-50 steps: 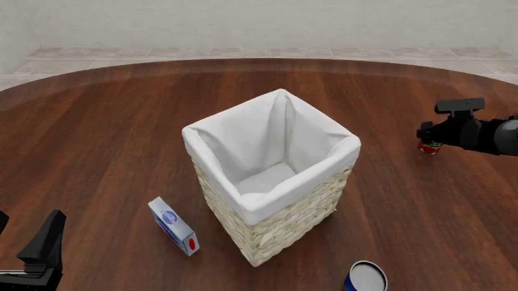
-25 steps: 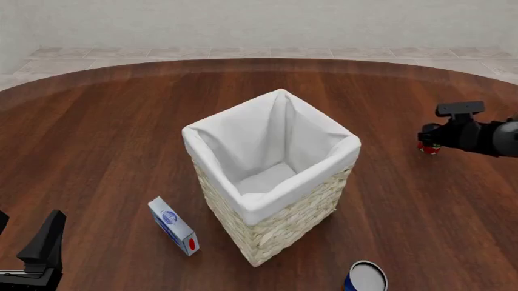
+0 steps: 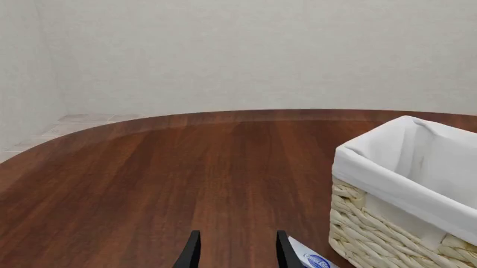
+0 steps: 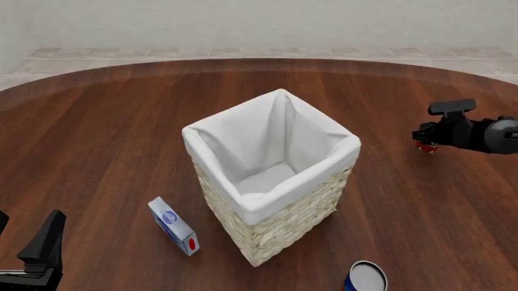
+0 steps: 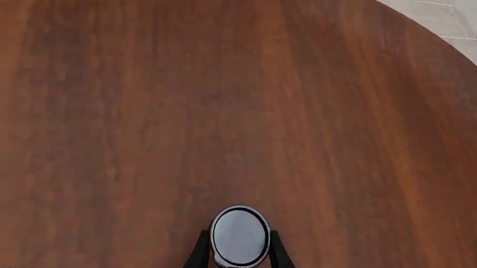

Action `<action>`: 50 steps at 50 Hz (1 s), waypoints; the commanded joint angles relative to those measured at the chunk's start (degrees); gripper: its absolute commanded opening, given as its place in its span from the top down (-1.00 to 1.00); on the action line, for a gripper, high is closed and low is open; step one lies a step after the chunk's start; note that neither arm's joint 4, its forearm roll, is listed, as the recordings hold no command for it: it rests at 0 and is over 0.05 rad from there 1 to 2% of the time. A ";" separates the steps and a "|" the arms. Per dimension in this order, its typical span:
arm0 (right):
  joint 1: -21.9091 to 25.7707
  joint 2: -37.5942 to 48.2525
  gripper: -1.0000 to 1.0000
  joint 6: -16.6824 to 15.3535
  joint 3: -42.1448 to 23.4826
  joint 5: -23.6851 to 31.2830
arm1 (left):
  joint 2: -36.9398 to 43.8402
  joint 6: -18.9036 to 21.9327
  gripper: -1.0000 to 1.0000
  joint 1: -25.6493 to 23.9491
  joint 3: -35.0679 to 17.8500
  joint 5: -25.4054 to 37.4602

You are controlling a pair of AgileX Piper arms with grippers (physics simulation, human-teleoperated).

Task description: Pick up the tomato sauce, and put it in the basket.

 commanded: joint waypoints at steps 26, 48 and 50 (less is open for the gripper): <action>2.64 -11.19 1.00 1.60 -0.80 3.41 | -0.02 0.00 -1.00 0.00 0.00 0.00; 8.53 -21.50 1.00 1.54 1.22 5.00 | 0.00 0.00 -1.00 0.00 0.00 0.00; 9.43 -22.34 1.00 1.56 1.16 5.52 | 0.00 0.00 -1.00 -0.01 0.00 0.00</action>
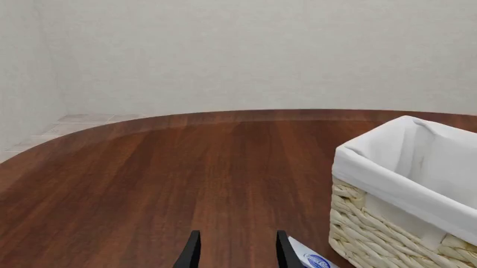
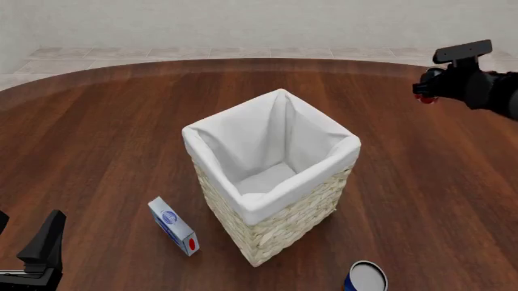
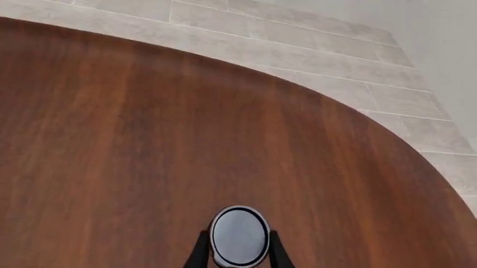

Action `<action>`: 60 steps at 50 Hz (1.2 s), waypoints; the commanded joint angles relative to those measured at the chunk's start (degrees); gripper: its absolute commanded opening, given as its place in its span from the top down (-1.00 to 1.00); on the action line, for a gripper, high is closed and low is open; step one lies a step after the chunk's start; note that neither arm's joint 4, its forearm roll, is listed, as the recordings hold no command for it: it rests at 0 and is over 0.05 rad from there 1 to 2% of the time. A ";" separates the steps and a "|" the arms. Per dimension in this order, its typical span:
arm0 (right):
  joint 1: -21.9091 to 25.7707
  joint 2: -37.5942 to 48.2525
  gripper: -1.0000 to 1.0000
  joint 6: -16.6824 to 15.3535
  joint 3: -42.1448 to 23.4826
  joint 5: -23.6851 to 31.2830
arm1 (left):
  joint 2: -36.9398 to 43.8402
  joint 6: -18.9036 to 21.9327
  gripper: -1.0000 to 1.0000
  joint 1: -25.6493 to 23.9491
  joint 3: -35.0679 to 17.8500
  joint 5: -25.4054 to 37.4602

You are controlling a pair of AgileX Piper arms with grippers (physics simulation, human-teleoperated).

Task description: Pick up the tomato sauce, and put it in the basket.

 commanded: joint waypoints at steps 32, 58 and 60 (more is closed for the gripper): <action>18.18 -18.17 1.00 1.50 2.36 7.19 | 0.04 -0.11 -1.00 0.08 0.01 0.01; 29.39 -27.91 1.00 0.76 4.49 13.03 | 0.02 -0.11 -1.00 0.09 0.00 0.01; 30.21 -28.46 1.00 0.53 4.16 13.72 | 0.03 -0.12 -1.00 0.10 0.01 0.01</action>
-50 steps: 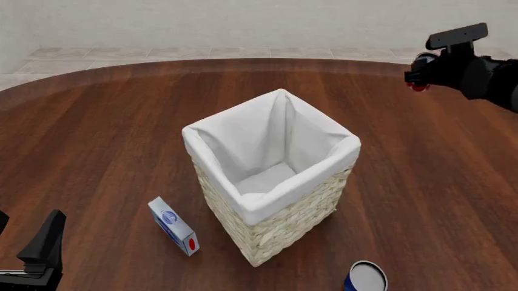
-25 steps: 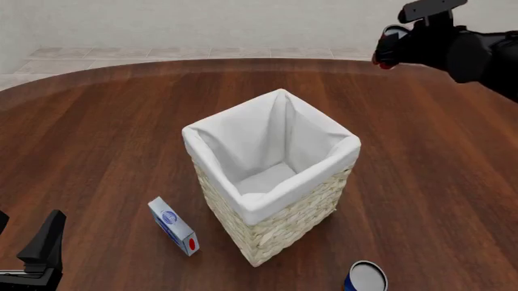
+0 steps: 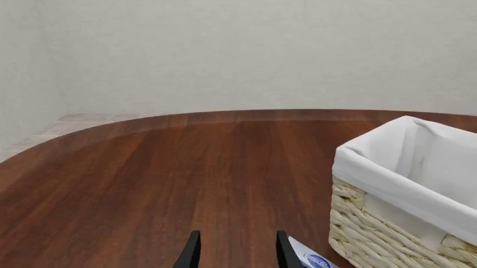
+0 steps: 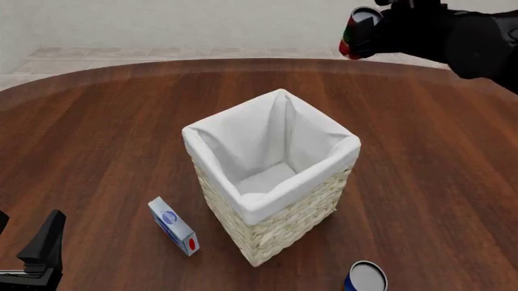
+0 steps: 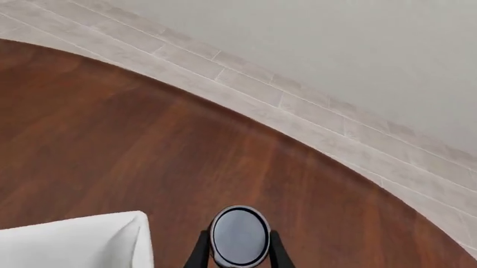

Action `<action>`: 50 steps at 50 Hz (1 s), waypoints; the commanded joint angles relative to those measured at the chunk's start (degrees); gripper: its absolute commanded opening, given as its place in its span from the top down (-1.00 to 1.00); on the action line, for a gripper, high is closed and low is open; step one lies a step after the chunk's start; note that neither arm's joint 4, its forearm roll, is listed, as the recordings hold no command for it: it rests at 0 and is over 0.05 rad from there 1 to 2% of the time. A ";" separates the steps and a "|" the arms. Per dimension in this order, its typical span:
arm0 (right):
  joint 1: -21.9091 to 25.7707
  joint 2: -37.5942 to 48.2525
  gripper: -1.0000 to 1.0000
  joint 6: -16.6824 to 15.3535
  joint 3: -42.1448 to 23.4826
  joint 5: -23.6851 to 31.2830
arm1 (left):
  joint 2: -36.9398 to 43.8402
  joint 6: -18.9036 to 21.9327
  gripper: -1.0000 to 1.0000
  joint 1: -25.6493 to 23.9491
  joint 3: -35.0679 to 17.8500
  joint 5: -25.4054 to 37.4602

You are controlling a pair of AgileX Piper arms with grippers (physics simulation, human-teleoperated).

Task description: Pick up the tomato sauce, and put it in the basket.

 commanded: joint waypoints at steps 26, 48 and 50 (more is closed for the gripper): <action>13.68 -9.27 1.00 2.44 2.23 10.02 | 0.01 0.01 -1.00 0.00 0.00 0.00; 19.37 -6.38 1.00 3.17 2.82 13.14 | 0.01 0.00 -1.00 0.00 0.00 0.00; 18.99 -5.68 1.00 2.90 2.78 12.96 | 0.02 0.00 -1.00 0.00 0.00 0.00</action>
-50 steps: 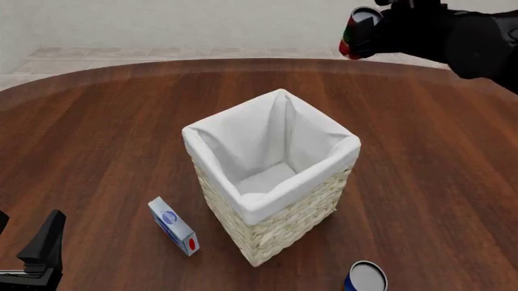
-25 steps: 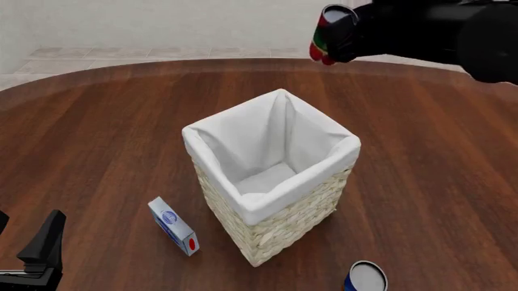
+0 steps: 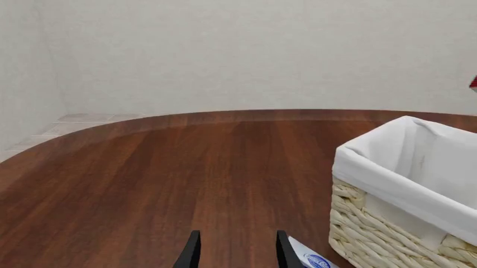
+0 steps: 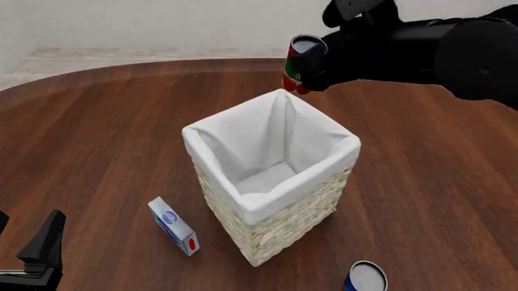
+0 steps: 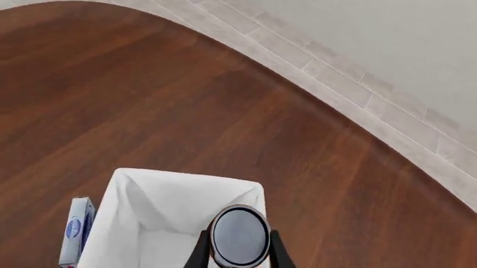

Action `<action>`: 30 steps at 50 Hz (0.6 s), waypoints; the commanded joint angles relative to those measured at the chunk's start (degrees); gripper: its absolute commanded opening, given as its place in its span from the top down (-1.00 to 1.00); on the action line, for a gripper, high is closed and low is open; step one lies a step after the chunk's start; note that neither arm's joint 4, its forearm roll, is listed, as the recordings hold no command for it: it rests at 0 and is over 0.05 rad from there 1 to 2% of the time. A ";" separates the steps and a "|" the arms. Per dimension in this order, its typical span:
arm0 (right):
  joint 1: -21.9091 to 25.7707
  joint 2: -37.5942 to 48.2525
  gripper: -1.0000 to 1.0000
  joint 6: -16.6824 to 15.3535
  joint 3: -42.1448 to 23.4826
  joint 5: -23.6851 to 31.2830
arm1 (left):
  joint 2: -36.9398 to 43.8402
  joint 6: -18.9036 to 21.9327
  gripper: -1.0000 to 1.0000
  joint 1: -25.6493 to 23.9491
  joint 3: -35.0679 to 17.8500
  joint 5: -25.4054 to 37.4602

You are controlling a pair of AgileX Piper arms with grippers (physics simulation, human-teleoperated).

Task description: Pick up the tomato sauce, and put it in the basket.

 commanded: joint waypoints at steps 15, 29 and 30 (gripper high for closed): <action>2.03 4.28 1.00 0.48 1.97 -0.07 | 0.01 -0.01 -1.00 0.00 0.00 0.00; 2.01 7.34 1.00 -0.17 2.84 -0.96 | 0.01 0.01 -1.00 0.01 0.00 0.00; 2.48 7.35 1.00 0.05 2.78 -1.01 | 0.01 -0.01 -1.00 0.00 0.00 0.00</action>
